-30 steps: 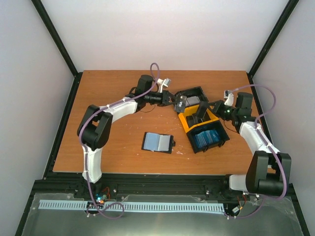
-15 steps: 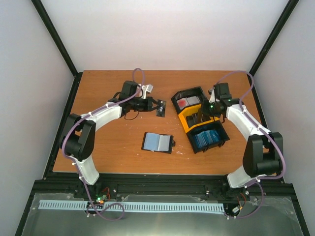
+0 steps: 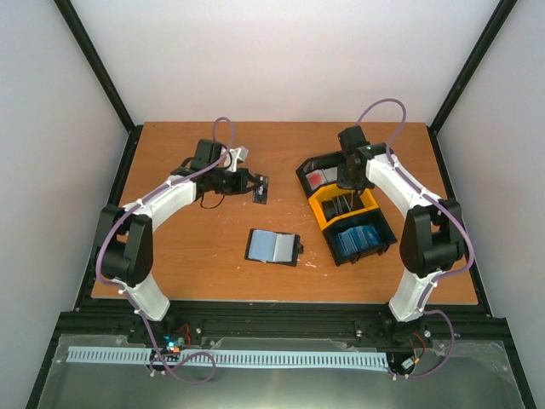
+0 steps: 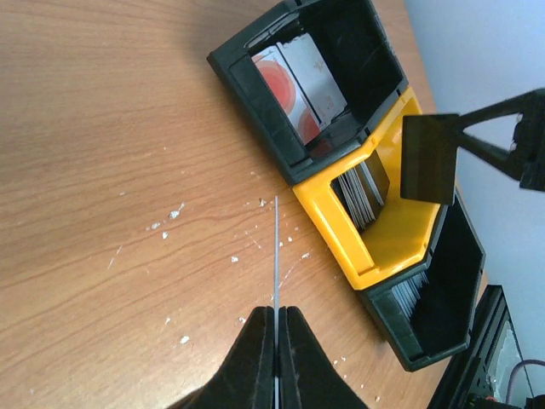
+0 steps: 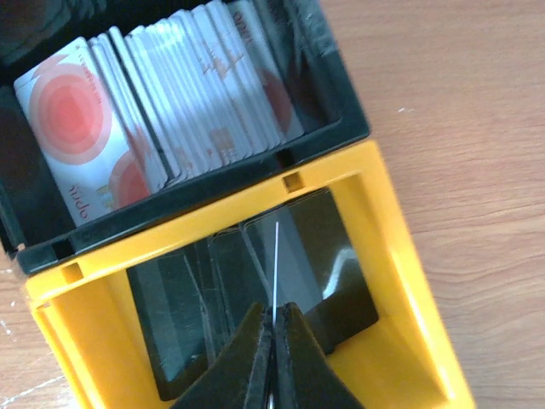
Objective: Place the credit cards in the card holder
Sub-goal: Place the credit card in the storage box.
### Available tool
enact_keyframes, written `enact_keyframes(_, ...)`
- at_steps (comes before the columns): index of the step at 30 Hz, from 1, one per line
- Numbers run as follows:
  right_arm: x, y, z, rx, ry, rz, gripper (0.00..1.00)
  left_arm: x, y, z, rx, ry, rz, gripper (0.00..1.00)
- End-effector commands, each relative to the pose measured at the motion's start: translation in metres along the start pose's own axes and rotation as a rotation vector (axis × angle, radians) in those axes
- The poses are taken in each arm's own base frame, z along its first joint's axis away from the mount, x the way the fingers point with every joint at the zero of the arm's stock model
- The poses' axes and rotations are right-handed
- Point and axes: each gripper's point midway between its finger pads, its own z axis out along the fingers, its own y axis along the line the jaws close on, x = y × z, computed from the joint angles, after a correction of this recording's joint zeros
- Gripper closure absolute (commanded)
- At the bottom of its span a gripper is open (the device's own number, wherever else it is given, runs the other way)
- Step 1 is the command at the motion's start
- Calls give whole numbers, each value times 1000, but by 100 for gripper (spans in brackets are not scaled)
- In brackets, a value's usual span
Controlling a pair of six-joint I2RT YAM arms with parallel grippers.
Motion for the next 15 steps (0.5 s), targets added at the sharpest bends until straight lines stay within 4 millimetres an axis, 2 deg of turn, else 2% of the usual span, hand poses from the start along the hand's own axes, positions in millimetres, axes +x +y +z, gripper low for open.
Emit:
enact_keyframes(1,-2,-19,-13,154,33,-26,97,-6,-6,-20,-25,-9,20,99)
enact_keyframes(5,5,-22,-6,199,78,-59,97,-6,-6,-22,-41,7,13,99)
enact_keyframes(10,15,-16,11,213,106,-82,97,-7,-10,-26,-45,26,26,99)
enact_keyframes(15,12,-2,33,219,91,-117,97,-12,-9,-27,-70,31,41,99)
